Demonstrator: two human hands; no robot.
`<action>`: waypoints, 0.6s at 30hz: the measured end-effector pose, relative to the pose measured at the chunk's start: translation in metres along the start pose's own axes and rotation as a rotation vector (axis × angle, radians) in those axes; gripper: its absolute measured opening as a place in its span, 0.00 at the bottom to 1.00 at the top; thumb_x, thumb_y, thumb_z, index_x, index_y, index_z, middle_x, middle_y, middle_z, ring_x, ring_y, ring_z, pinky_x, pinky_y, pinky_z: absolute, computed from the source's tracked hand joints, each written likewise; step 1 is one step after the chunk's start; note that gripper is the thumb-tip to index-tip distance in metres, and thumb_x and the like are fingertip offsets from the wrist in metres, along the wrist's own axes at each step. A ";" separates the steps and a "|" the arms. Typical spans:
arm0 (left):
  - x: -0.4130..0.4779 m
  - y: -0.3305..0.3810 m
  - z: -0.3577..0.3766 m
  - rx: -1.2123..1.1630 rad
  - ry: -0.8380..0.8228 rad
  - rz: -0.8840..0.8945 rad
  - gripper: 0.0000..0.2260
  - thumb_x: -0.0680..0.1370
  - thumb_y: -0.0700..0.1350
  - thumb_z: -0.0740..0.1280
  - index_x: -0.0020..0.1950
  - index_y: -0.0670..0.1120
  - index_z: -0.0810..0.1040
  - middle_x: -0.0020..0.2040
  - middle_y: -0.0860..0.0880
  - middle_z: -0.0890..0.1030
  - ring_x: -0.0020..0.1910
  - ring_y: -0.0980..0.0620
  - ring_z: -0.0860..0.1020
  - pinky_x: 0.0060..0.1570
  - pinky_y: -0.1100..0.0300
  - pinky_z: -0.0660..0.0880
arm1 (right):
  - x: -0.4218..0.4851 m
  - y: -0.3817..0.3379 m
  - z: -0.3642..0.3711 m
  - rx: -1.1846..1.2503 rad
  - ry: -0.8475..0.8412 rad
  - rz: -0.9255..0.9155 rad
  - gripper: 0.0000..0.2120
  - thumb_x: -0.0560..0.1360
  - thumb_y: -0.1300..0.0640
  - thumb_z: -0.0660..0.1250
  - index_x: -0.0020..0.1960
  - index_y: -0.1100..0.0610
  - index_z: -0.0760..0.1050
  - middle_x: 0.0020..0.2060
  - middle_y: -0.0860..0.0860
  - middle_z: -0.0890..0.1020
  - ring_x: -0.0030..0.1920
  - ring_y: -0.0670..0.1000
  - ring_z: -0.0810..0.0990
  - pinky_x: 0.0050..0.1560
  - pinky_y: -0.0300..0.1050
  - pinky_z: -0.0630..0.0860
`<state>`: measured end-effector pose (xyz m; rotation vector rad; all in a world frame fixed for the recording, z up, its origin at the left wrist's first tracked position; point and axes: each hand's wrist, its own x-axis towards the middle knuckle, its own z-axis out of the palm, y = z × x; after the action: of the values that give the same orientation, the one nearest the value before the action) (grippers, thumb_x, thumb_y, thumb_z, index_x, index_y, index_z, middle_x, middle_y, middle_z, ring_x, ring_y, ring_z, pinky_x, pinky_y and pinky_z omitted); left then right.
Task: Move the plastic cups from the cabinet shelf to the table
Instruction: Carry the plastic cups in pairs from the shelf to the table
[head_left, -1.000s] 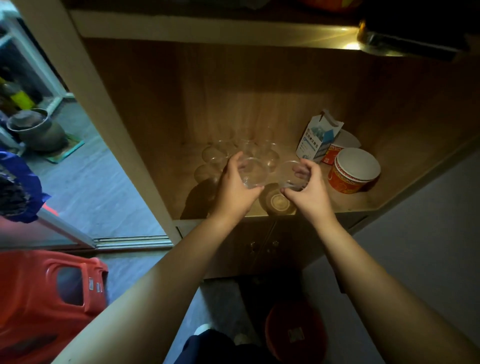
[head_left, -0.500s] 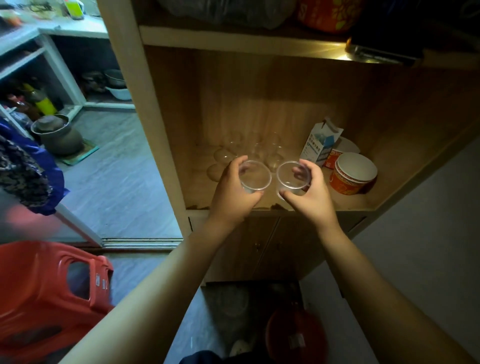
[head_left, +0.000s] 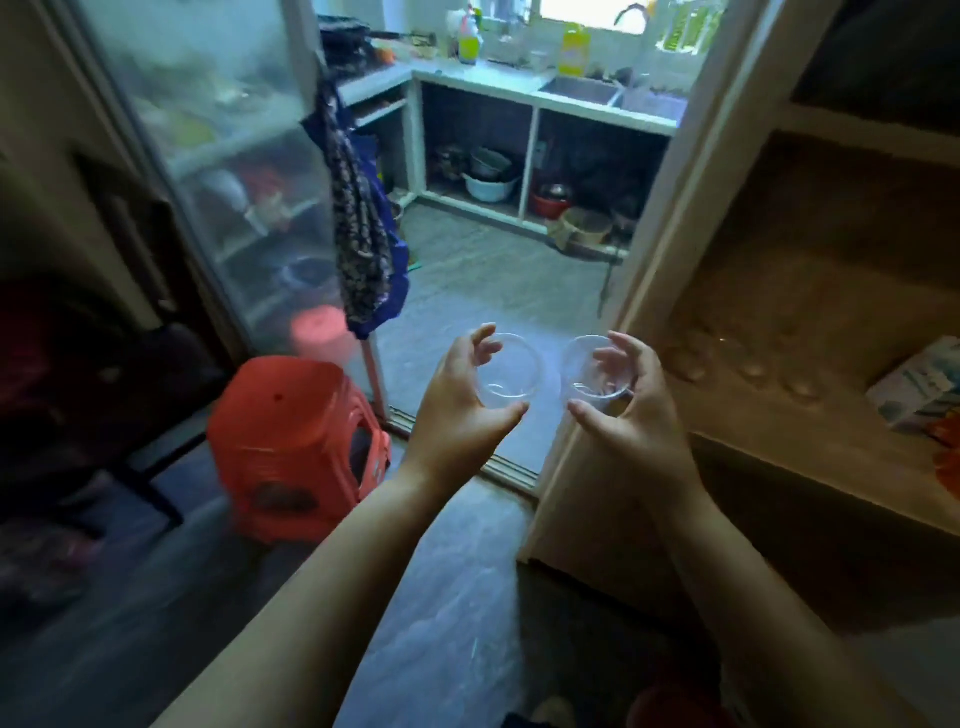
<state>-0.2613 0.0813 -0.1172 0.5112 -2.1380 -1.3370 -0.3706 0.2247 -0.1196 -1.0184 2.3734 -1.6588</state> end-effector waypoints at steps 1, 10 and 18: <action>-0.009 -0.005 -0.028 0.000 0.040 -0.023 0.32 0.67 0.37 0.74 0.68 0.45 0.65 0.60 0.49 0.75 0.61 0.56 0.73 0.58 0.70 0.66 | -0.003 -0.014 0.026 0.013 -0.045 -0.009 0.32 0.68 0.66 0.74 0.68 0.59 0.65 0.58 0.55 0.76 0.59 0.47 0.75 0.60 0.40 0.71; -0.116 -0.054 -0.258 0.075 0.446 -0.186 0.32 0.66 0.37 0.74 0.67 0.49 0.67 0.60 0.52 0.75 0.60 0.58 0.74 0.61 0.64 0.69 | -0.048 -0.135 0.254 0.253 -0.388 -0.158 0.31 0.67 0.67 0.75 0.65 0.55 0.67 0.56 0.49 0.77 0.56 0.43 0.77 0.52 0.34 0.71; -0.204 -0.074 -0.404 0.161 0.790 -0.277 0.30 0.69 0.39 0.74 0.68 0.49 0.67 0.61 0.55 0.74 0.63 0.61 0.71 0.61 0.67 0.68 | -0.086 -0.223 0.395 0.322 -0.648 -0.329 0.31 0.68 0.65 0.75 0.65 0.50 0.67 0.58 0.50 0.78 0.59 0.50 0.78 0.57 0.59 0.75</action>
<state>0.1550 -0.1097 -0.0974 1.2046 -1.5428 -0.8703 -0.0343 -0.0923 -0.1174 -1.6244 1.5390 -1.4220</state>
